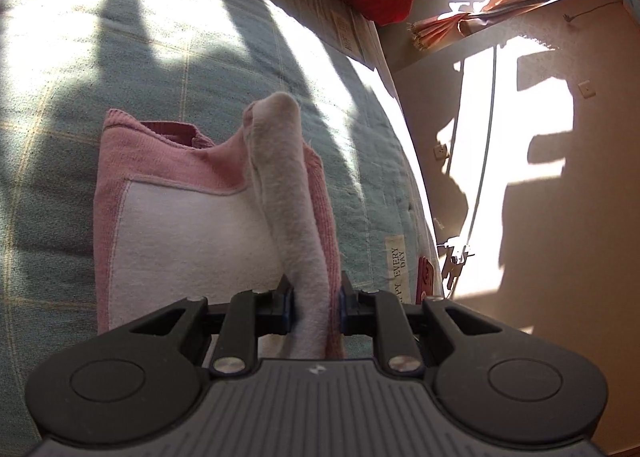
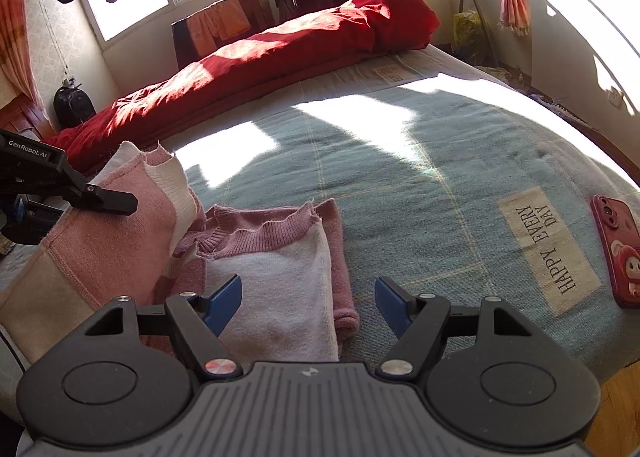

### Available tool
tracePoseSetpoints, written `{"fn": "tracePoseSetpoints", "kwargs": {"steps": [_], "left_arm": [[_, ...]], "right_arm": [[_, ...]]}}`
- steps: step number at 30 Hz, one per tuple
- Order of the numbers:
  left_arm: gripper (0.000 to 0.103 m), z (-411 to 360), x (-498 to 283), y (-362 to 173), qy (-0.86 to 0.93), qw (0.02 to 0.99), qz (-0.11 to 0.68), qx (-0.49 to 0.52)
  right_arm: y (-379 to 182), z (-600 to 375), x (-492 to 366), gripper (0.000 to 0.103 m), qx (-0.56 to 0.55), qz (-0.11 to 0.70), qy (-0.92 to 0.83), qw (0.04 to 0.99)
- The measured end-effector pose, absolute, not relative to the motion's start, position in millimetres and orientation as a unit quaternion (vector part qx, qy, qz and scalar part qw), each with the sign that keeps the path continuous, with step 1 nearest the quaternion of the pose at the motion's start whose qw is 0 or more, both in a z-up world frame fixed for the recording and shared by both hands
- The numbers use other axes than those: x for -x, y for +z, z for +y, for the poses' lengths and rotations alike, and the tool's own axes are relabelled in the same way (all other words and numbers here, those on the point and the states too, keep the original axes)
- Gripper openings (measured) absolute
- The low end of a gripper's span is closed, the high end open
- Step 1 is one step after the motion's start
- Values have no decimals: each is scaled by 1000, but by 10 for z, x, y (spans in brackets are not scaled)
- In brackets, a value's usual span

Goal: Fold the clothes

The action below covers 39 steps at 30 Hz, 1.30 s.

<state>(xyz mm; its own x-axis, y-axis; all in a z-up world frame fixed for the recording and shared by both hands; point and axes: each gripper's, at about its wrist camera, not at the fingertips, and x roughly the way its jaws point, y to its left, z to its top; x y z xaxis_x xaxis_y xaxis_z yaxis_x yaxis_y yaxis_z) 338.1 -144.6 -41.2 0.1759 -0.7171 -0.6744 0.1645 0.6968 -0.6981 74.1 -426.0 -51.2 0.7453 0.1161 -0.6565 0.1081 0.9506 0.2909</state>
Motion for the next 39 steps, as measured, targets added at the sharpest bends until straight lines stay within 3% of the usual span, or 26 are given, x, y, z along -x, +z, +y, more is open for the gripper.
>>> {"fn": "tracePoseSetpoints", "kwargs": {"steps": [13, 33, 39], "left_arm": [[18, -2035, -3378, -665, -291, 719, 591, 222], [18, -2586, -3460, -1180, -240, 713, 632, 184], [28, -2714, -3452, -1233, -242, 711, 635, 183]], "right_arm": [[-477, -4426, -598, 81, -156, 388, 76, 905], [-607, -4735, -447, 81, -186, 384, 29, 904], [-642, -4784, -447, 81, -192, 388, 16, 901]]}}
